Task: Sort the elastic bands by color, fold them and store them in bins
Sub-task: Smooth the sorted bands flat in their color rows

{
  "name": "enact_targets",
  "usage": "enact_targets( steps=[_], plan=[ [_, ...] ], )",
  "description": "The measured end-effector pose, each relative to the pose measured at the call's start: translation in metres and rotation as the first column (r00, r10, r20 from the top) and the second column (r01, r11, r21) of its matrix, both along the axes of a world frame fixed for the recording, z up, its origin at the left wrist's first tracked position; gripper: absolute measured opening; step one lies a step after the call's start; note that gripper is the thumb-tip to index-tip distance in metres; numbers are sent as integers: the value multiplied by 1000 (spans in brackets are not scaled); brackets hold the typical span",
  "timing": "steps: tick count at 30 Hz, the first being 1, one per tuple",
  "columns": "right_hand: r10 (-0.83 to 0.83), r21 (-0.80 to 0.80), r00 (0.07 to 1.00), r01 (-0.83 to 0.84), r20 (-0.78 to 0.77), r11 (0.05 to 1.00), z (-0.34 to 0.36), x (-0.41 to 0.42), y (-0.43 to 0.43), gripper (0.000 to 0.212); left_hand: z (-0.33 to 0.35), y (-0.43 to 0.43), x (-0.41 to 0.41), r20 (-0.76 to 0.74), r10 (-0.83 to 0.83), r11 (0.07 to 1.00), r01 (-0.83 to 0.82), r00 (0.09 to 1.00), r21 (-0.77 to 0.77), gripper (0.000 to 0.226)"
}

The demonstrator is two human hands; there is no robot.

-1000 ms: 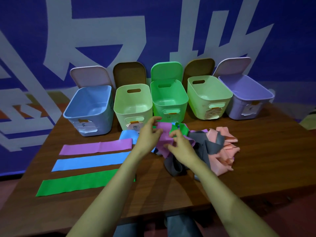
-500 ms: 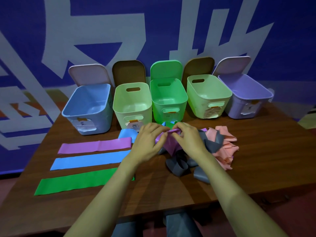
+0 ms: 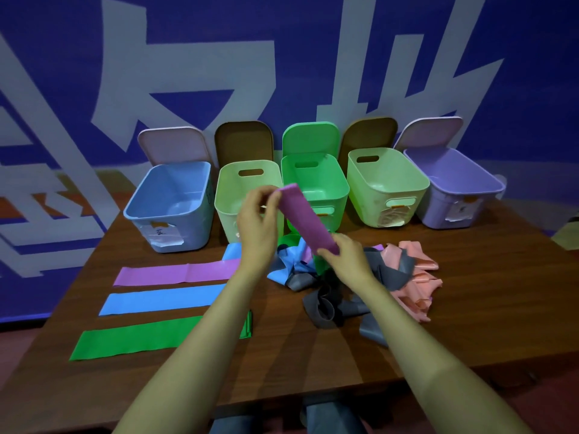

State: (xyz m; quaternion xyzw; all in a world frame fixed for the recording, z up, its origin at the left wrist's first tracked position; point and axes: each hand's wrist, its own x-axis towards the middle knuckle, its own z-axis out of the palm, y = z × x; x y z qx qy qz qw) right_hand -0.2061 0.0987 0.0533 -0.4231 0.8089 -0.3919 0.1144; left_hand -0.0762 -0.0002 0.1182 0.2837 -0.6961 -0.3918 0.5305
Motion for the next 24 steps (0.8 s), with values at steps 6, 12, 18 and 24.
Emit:
enact_targets(
  steps=[6, 12, 18, 24],
  plan=[
    [-48, 36, 936, 64, -348, 997, 40, -27, 4, 19, -21, -31, 29, -101, 137, 939, -96, 985, 331, 10],
    [26, 88, 904, 13, -427, 996, 69, -32, 7, 18, -32, -49, 51, -164, 251, 856, -140, 954, 497, 10],
    [89, 17, 987, -87, -134, 996, 61, -30, 10, 19, -40, -66, 89, -1, 240, 931, -229, 971, 284, 9],
    [175, -97, 928, -152, 329, 984, 46, -6, -1, 24, -68, -73, 128, 169, 261, 921, -298, 950, 252, 30]
  ],
)
